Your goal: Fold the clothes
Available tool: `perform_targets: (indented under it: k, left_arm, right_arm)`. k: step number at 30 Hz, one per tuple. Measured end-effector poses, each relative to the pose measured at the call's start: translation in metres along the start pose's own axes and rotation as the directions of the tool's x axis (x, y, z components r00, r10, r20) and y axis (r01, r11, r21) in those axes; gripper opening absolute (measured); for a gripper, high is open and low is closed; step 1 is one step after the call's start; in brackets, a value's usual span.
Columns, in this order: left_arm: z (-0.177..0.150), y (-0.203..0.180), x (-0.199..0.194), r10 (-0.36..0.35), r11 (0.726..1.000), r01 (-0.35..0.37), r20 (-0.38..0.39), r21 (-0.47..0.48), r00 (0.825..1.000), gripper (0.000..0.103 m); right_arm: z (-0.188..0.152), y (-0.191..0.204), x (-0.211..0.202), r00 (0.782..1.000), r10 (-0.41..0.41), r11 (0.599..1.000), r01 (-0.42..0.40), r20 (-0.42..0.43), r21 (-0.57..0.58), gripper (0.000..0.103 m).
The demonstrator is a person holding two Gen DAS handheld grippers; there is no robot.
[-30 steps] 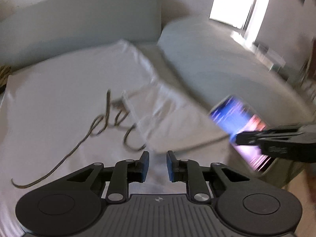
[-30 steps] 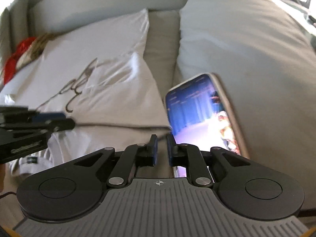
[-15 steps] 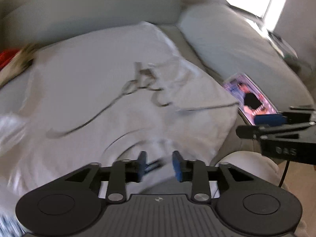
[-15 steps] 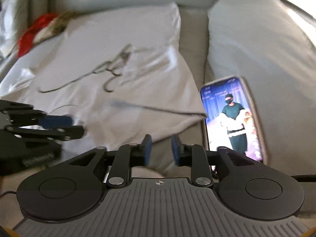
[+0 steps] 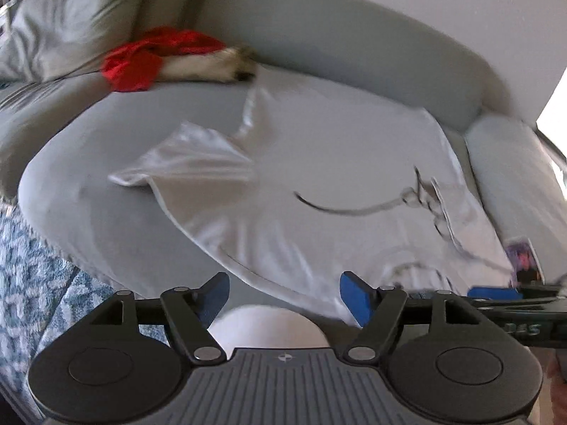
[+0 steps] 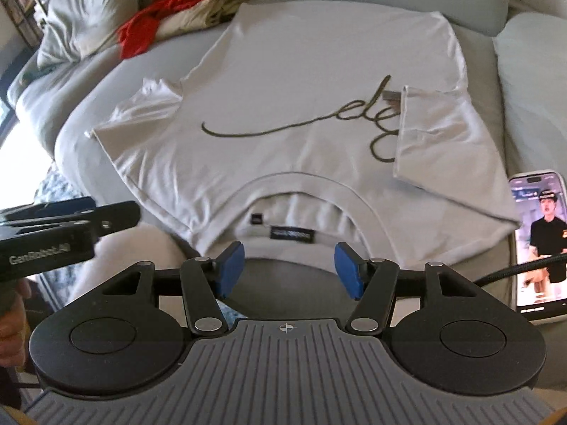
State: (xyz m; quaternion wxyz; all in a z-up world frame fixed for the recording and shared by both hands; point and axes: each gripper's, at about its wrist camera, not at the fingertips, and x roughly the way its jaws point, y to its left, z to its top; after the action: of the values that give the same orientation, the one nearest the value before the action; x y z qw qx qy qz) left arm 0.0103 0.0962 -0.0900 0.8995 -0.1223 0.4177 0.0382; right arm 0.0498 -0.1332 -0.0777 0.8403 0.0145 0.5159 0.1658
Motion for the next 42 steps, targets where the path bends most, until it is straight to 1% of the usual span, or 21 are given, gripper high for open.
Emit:
perform_targets:
  k: [3, 5, 7, 10, 12, 15, 17, 19, 21, 22, 24, 25, 26, 27, 28, 31, 33, 36, 39, 41, 42]
  left_arm:
    - [0.005, 0.043, 0.002, -0.019, 0.984, 0.03, 0.063, -0.175, 0.998, 0.067]
    - [0.006, 0.078, 0.006, -0.016, 0.944, 0.051, 0.109, -0.326, 0.994, 0.065]
    - [0.006, 0.111, 0.011, -0.017, 0.885, 0.085, 0.152, -0.458, 0.988, 0.065]
    - [0.008, 0.153, 0.027, -0.084, 0.764, 0.205, 0.22, -0.612, 0.972, 0.063]
    - [0.014, 0.166, 0.04, -0.11, 0.706, 0.25, 0.246, -0.662, 0.963, 0.062]
    - [0.024, 0.172, 0.062, -0.109, 0.678, 0.241, 0.229, -0.695, 0.967, 0.057]
    - [0.027, 0.177, 0.076, -0.128, 0.64, 0.251, 0.222, -0.726, 0.967, 0.05]
    - [0.029, 0.181, 0.084, -0.133, 0.612, 0.268, 0.237, -0.744, 0.962, 0.049]
    - [0.034, 0.185, 0.09, -0.137, 0.604, 0.279, 0.248, -0.747, 0.959, 0.049]
    - [0.037, 0.187, 0.093, -0.139, 0.609, 0.283, 0.252, -0.741, 0.958, 0.048]
    - [0.043, 0.191, 0.101, -0.136, 0.629, 0.269, 0.238, -0.729, 0.962, 0.035]
    - [0.045, 0.193, 0.106, -0.136, 0.635, 0.256, 0.22, -0.729, 0.966, 0.007]
    - [0.045, 0.195, 0.109, -0.136, 0.643, 0.245, 0.207, -0.725, 0.969, 0.001]
    - [0.046, 0.196, 0.111, -0.134, 0.655, 0.239, 0.201, -0.717, 0.97, 0.001]
    - [0.047, 0.195, 0.11, -0.122, 0.679, 0.229, 0.2, -0.698, 0.972, 0.0]
    - [0.056, 0.186, 0.101, -0.071, 0.766, 0.191, 0.216, -0.613, 0.974, 0.0]
    - [0.062, 0.177, 0.092, -0.044, 0.812, 0.175, 0.24, -0.557, 0.97, 0.0]
    - [0.075, 0.148, 0.077, -0.013, 0.9, 0.137, 0.29, -0.413, 0.957, 0.0]
    - [0.085, 0.1, 0.061, -0.019, 0.98, 0.087, 0.357, -0.176, 0.934, 0.0]
    - [0.084, 0.062, 0.053, -0.053, 0.999, 0.051, 0.391, 0.016, 0.919, 0.0]
    - [0.08, 0.042, 0.051, -0.076, 0.993, 0.032, 0.394, 0.116, 0.916, 0.0]
  right_arm:
    - [0.007, -0.003, -0.001, 0.995, 0.09, 0.993, -0.093, 0.05, 0.067, 0.062]
    - [0.014, -0.007, 0.006, 0.987, 0.143, 0.98, -0.151, 0.07, 0.132, 0.062]
    - [0.017, -0.009, 0.011, 0.985, 0.153, 0.971, -0.164, 0.076, 0.172, 0.062]
    - [0.02, -0.007, 0.017, 0.986, 0.148, 0.969, -0.161, 0.081, 0.189, 0.062]
    - [0.02, -0.008, 0.017, 0.986, 0.146, 0.967, -0.159, 0.081, 0.199, 0.062]
    - [0.02, -0.011, 0.02, 0.988, 0.135, 0.963, -0.149, 0.077, 0.223, 0.062]
    - [0.019, -0.012, 0.021, 0.99, 0.122, 0.963, -0.136, 0.076, 0.233, 0.062]
    - [0.019, -0.013, 0.021, 0.991, 0.113, 0.963, -0.128, 0.076, 0.238, 0.062]
    - [0.018, -0.014, 0.022, 0.991, 0.107, 0.962, -0.122, 0.075, 0.242, 0.062]
    - [0.018, -0.015, 0.022, 0.992, 0.104, 0.962, -0.119, 0.074, 0.246, 0.062]
    - [0.018, -0.016, 0.024, 0.993, 0.101, 0.96, -0.115, 0.069, 0.254, 0.062]
    - [0.018, -0.016, 0.025, 0.993, 0.099, 0.959, -0.113, 0.066, 0.259, 0.062]
    - [0.018, -0.017, 0.026, 0.993, 0.098, 0.959, -0.111, 0.064, 0.262, 0.062]
    - [0.018, -0.017, 0.026, 0.993, 0.096, 0.959, -0.109, 0.063, 0.263, 0.062]
    - [0.017, -0.018, 0.026, 0.993, 0.095, 0.959, -0.109, 0.063, 0.263, 0.062]
    - [0.015, -0.022, 0.023, 0.993, 0.095, 0.958, -0.11, 0.068, 0.266, 0.062]
    - [0.013, -0.027, 0.023, 0.993, 0.093, 0.954, -0.109, 0.07, 0.279, 0.062]
    - [0.01, -0.035, 0.024, 0.993, 0.097, 0.947, -0.113, 0.07, 0.3, 0.062]
    - [0.007, -0.04, 0.025, 0.992, 0.102, 0.943, -0.119, 0.071, 0.31, 0.062]
    - [0.005, -0.045, 0.025, 0.992, 0.104, 0.939, -0.122, 0.071, 0.321, 0.062]
    - [0.004, -0.047, 0.025, 0.992, 0.106, 0.937, -0.124, 0.071, 0.327, 0.062]
